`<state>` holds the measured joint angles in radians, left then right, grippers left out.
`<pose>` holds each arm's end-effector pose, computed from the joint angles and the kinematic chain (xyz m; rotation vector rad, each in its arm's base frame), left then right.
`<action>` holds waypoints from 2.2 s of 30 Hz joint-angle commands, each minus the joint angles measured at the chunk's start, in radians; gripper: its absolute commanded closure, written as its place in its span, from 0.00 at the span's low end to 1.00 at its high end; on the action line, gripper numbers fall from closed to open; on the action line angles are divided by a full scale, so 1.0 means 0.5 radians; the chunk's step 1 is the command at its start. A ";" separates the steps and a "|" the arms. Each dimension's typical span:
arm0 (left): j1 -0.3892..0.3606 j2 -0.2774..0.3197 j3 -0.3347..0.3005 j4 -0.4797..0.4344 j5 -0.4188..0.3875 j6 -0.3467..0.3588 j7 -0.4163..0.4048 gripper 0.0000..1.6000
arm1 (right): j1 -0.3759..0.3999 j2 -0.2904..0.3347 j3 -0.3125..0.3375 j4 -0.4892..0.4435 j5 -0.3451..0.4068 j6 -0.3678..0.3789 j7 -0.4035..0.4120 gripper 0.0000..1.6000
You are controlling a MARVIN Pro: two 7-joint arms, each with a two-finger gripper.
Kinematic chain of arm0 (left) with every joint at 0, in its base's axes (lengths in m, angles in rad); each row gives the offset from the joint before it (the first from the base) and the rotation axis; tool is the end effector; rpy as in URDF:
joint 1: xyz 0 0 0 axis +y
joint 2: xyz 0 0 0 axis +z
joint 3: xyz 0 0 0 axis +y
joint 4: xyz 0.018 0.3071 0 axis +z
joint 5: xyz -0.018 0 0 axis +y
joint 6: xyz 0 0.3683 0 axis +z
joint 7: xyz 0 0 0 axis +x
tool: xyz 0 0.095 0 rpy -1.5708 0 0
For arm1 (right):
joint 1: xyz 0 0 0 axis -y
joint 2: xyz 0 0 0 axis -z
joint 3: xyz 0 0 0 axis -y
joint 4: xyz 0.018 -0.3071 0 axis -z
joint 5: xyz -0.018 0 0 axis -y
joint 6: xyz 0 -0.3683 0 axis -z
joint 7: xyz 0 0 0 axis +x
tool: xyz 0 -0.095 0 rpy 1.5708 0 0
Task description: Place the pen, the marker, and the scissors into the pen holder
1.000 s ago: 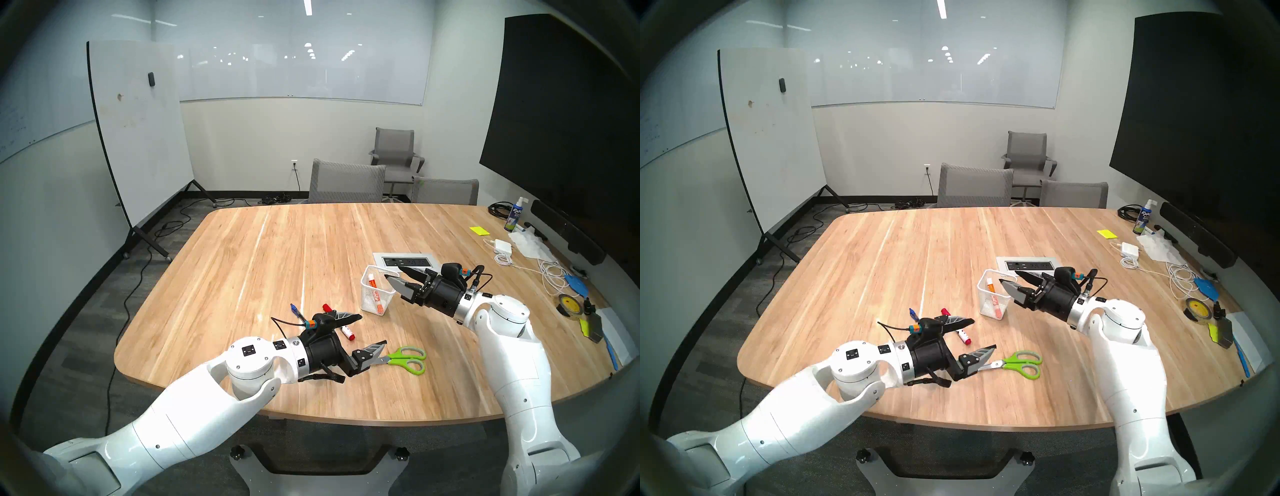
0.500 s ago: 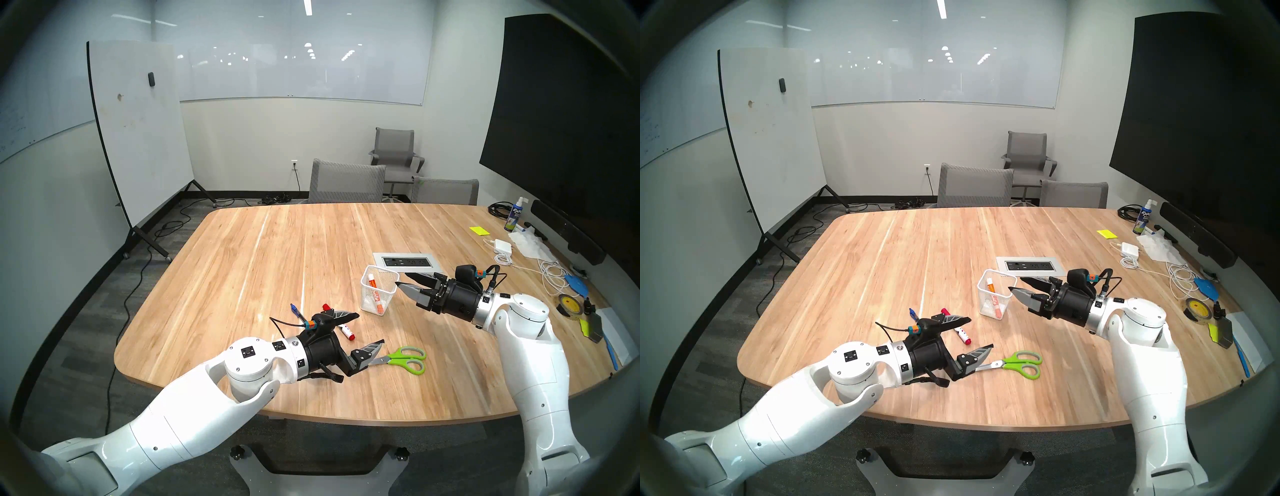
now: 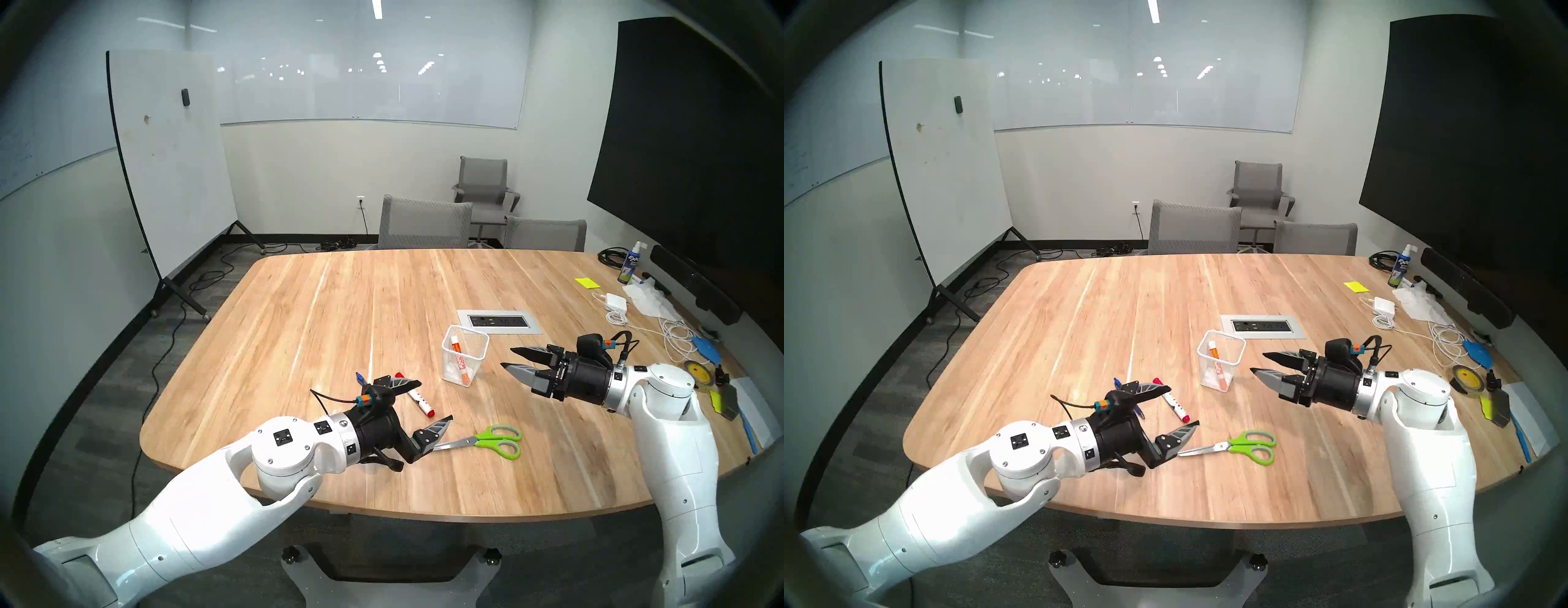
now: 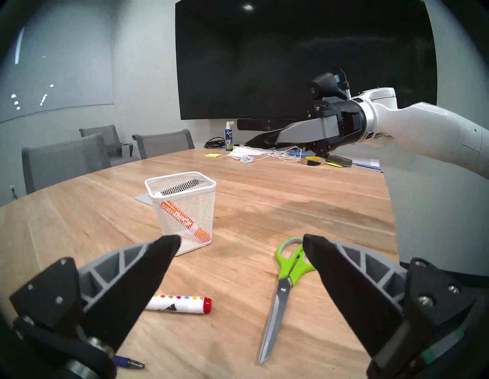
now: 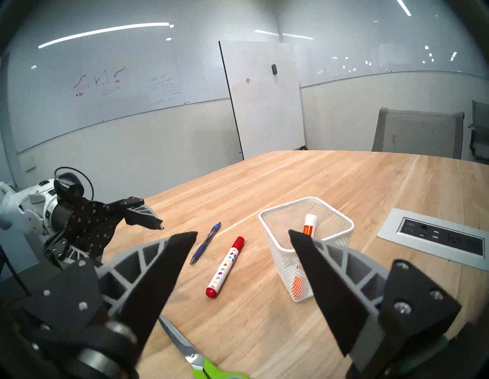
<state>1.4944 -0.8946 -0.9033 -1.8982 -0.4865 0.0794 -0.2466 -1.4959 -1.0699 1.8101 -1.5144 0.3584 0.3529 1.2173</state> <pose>0.3686 -0.1282 -0.2961 1.7757 -0.9800 1.5584 0.4453 -0.1691 -0.2476 -1.8342 -0.7769 -1.4085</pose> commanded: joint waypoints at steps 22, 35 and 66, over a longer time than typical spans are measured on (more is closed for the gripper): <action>0.260 0.309 -0.256 -0.216 -0.103 -0.103 0.161 0.00 | 0.116 0.356 -0.083 0.309 -0.064 -0.317 0.533 0.00; 0.181 0.301 -0.215 -0.211 -0.018 0.005 0.203 0.00 | 0.095 0.549 -0.283 0.393 0.047 -0.520 0.533 0.00; 0.150 0.308 -0.197 -0.231 0.067 0.122 0.209 0.00 | 0.097 0.634 -0.589 0.454 -0.154 -0.868 0.467 0.00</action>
<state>1.5754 -0.7367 -0.9944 -1.9922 -0.4476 0.1488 -0.1409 -1.4650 -0.7446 1.5135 -1.2651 0.2950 -0.0879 1.4828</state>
